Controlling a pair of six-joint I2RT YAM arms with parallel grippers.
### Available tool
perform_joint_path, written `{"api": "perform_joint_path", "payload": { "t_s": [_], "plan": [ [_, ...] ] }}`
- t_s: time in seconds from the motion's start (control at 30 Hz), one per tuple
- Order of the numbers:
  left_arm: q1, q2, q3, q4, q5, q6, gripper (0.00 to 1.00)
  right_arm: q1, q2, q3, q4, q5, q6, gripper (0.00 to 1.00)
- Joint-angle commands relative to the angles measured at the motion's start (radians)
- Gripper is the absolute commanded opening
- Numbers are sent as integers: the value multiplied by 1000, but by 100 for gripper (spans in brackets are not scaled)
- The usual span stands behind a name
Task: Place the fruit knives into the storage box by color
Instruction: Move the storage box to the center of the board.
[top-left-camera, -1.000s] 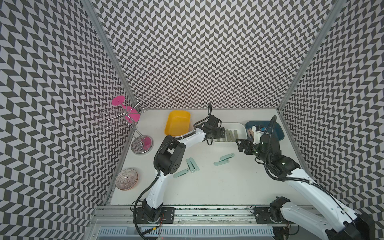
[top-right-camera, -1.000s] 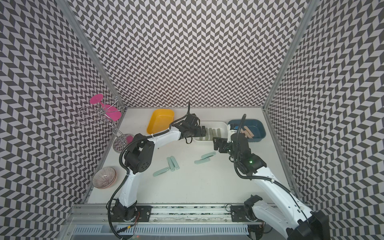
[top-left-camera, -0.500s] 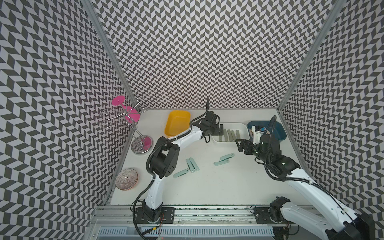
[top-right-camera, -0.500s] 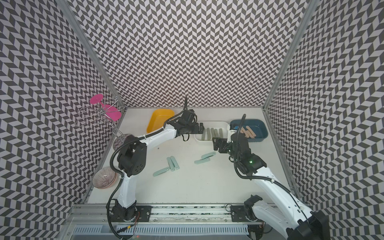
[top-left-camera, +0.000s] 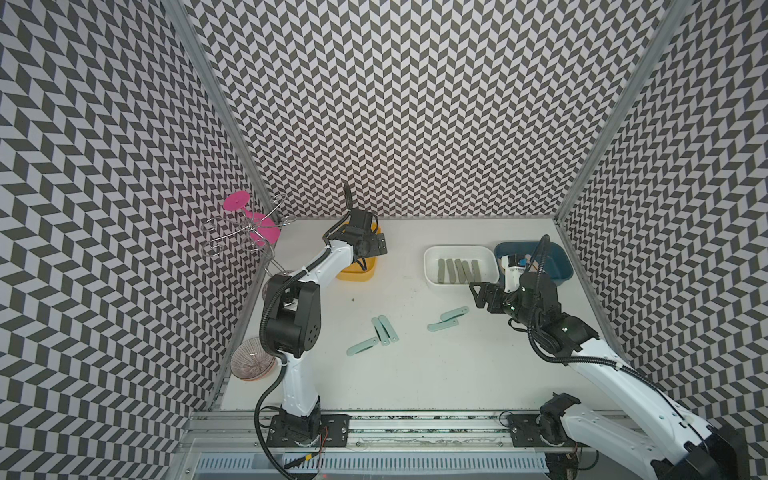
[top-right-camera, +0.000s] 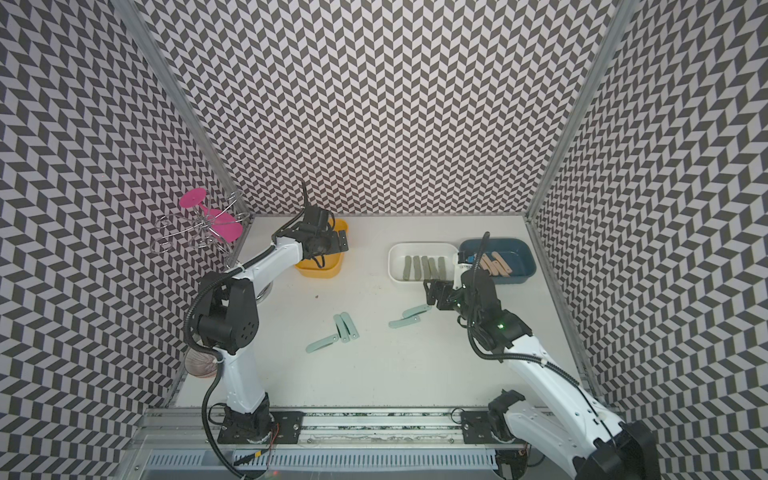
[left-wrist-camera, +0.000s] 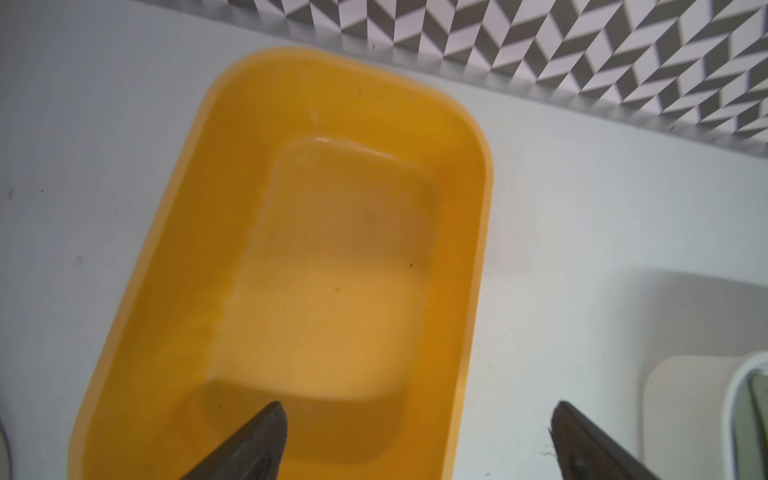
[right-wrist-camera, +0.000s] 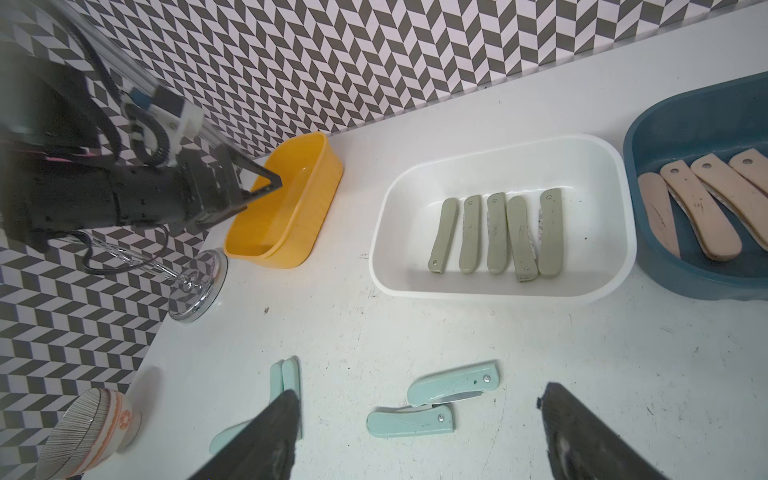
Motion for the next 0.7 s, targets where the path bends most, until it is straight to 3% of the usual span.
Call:
{"api": "perform_joint_path", "payload": {
  "t_s": [0.0, 0.23, 0.47, 0.67],
  "plan": [
    [-19, 21, -19, -38, -5, 33, 100, -6, -15, -12, 59, -12, -1, 88],
    [-48, 9, -77, -38, 52, 26, 100, -8, -13, -27, 76, -16, 0, 89],
    [-118, -31, -129, 36, 204, -63, 100, -8, -5, -36, 85, -18, 3, 88],
    [-198, 14, -53, 110, 307, -147, 100, -8, -9, -33, 74, -10, 2, 88]
  ]
}}
